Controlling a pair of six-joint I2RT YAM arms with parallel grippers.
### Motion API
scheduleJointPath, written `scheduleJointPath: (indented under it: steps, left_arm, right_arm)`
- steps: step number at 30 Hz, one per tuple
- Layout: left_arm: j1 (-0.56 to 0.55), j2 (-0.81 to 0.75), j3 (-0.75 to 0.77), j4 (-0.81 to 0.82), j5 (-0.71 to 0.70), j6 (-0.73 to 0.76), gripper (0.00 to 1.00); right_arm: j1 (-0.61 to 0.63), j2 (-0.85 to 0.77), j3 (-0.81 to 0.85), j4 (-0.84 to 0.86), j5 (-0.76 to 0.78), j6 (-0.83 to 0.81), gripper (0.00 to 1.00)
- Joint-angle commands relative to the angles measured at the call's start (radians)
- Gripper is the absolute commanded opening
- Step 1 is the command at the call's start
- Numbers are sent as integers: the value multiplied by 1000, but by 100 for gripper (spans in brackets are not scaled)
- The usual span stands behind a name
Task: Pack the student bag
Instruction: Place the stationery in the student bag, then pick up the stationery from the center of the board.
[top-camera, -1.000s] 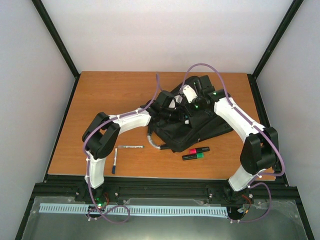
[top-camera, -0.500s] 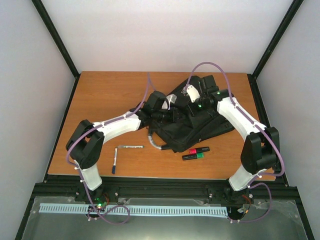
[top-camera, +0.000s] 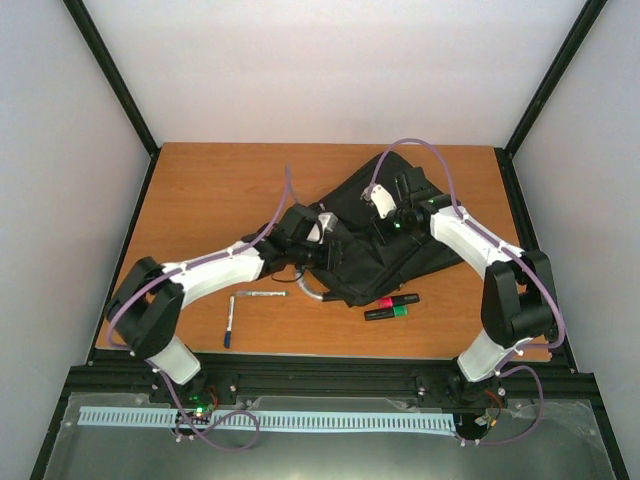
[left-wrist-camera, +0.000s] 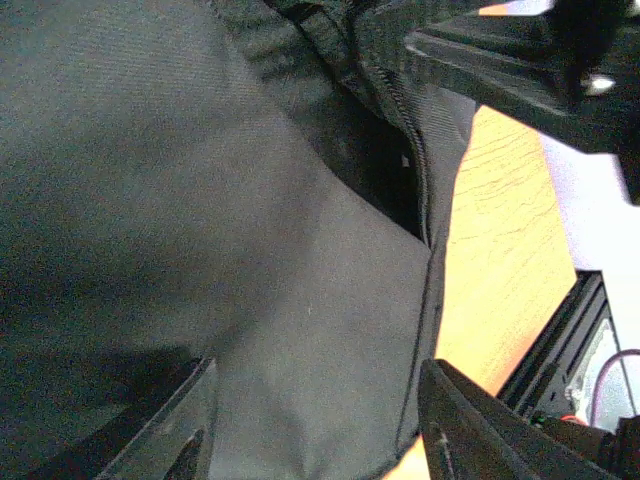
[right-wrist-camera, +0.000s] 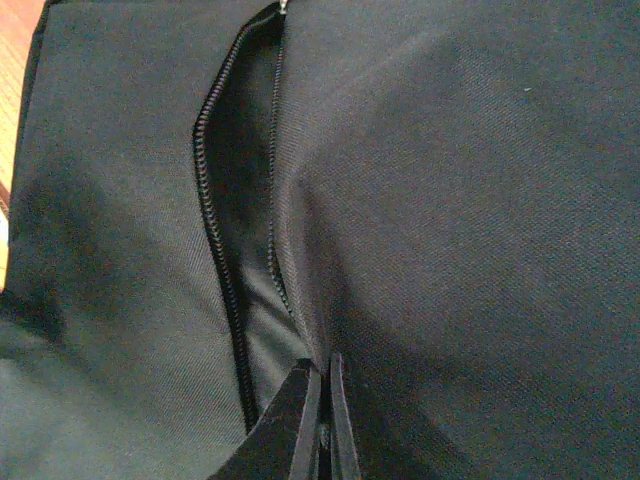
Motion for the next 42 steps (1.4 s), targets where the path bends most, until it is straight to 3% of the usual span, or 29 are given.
scheduleJointPath:
  steps: [1, 7, 14, 25, 28, 33, 42]
  left_arm:
    - [-8, -124, -55, -89, -61, 93, 59]
    - [-9, -201, -102, -290, -240, 95, 61]
    - [-9, -309, -206, -428, -299, 54, 61]
    - [-9, -410, -234, -774, -541, -101, 64]
    - [-7, -404, -247, -798, -566, -137, 67]
    - [22, -407, -273, -831, -667, -231, 84]
    - [79, -359, -364, -705, -610, -247, 85]
  right_arm:
    - [-5, 39, -37, 50, 14, -19, 3]
    - [-5, 76, -55, 55, 22, -33, 3]
    - [-5, 37, -69, 59, 18, -45, 3]
    - [-5, 7, -74, 55, 0, -53, 3]
    - [-5, 2, -77, 52, -7, -55, 3]
    - [-5, -11, -77, 50, -13, -56, 3]
    - [-5, -9, -78, 46, -20, -59, 3]
